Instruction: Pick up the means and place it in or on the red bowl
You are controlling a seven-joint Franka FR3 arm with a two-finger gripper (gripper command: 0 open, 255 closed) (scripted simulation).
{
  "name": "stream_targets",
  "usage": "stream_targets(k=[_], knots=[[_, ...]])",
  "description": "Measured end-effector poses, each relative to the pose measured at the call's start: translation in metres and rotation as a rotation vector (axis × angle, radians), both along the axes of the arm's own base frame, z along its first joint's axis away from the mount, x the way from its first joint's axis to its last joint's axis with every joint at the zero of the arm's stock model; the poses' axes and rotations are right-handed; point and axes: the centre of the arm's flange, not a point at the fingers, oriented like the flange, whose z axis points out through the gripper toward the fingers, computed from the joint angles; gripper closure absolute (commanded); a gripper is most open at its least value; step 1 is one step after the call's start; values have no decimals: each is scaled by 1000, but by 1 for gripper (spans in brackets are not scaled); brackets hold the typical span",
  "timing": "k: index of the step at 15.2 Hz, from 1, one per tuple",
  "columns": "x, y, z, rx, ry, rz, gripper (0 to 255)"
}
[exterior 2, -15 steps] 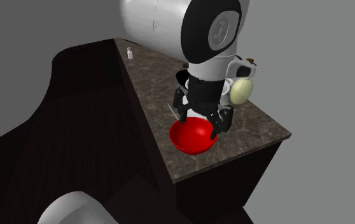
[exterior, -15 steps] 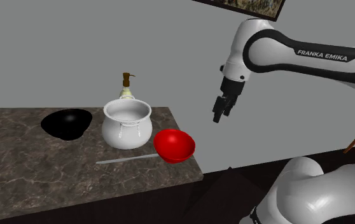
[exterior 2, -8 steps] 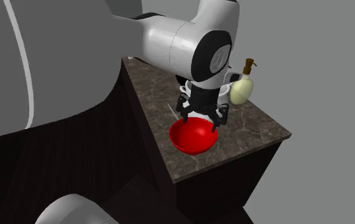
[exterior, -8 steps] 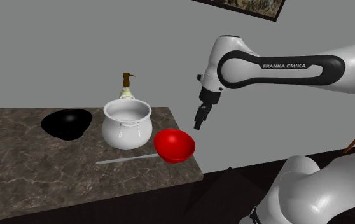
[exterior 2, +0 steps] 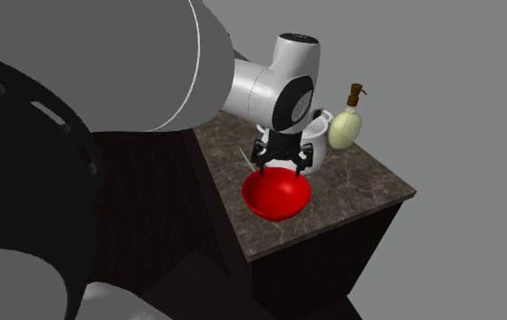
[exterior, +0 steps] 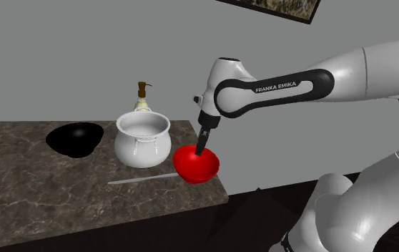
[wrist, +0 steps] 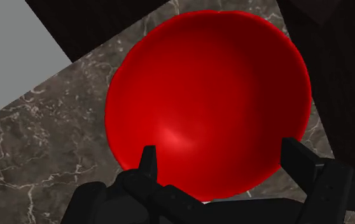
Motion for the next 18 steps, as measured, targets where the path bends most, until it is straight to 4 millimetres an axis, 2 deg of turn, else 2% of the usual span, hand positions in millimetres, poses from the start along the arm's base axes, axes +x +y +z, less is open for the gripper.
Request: stream_targets(k=[6,12,17,18], knots=[[33,54,-43,12,-50,220,0],[56,106,-79,24,-107,433,0],[65,117,-82,31,-155,464,0],[67,121,-92,30,-146,470,0]])
